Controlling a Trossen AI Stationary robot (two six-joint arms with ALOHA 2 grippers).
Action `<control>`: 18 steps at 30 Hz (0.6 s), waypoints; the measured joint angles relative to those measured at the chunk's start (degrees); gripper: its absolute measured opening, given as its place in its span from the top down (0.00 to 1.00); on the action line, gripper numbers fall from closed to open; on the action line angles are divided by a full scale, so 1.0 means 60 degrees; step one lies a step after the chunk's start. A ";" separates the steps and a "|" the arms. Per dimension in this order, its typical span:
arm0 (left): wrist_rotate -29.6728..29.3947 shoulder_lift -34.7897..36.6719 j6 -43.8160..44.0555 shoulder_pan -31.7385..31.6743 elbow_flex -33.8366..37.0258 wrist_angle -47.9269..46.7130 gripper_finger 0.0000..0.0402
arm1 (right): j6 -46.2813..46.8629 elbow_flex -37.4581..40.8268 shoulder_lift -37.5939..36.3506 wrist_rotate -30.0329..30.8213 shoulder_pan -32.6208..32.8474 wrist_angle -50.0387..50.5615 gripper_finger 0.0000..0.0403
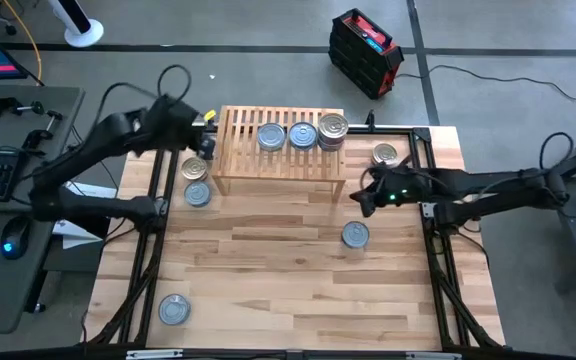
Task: Stack canned seafood by type on shelf
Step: Stack the green and blue tuna can on top of the other green and blue tuna can on the shelf
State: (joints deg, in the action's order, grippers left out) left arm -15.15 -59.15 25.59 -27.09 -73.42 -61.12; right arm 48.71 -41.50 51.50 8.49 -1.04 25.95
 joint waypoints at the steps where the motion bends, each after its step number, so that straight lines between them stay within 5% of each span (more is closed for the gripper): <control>1: -0.0056 0.0235 0.0338 0.0505 0.0145 0.0226 1.00 | -0.0210 0.0000 -0.0198 -0.0018 0.0000 -0.0039 1.00; 6: -0.0829 0.0541 0.1964 0.3485 0.1008 0.1669 1.00 | -0.0910 -0.0004 -0.0660 -0.0537 -0.0092 -0.0081 1.00; 11: -0.1200 -0.0697 0.3242 0.6275 0.1528 0.2709 1.00 | -0.1454 -0.0004 -0.0636 -0.1052 -0.0095 -0.0160 1.00; 18: -0.0766 -0.2194 0.5256 0.8581 0.1528 0.2804 1.00 | -0.1657 -0.0004 -0.0526 -0.2900 0.0210 -0.0796 1.00</control>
State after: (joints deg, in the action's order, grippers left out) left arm -19.75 -72.31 57.12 24.40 -64.25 -44.29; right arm 38.76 -41.52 48.34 -8.91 0.22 21.17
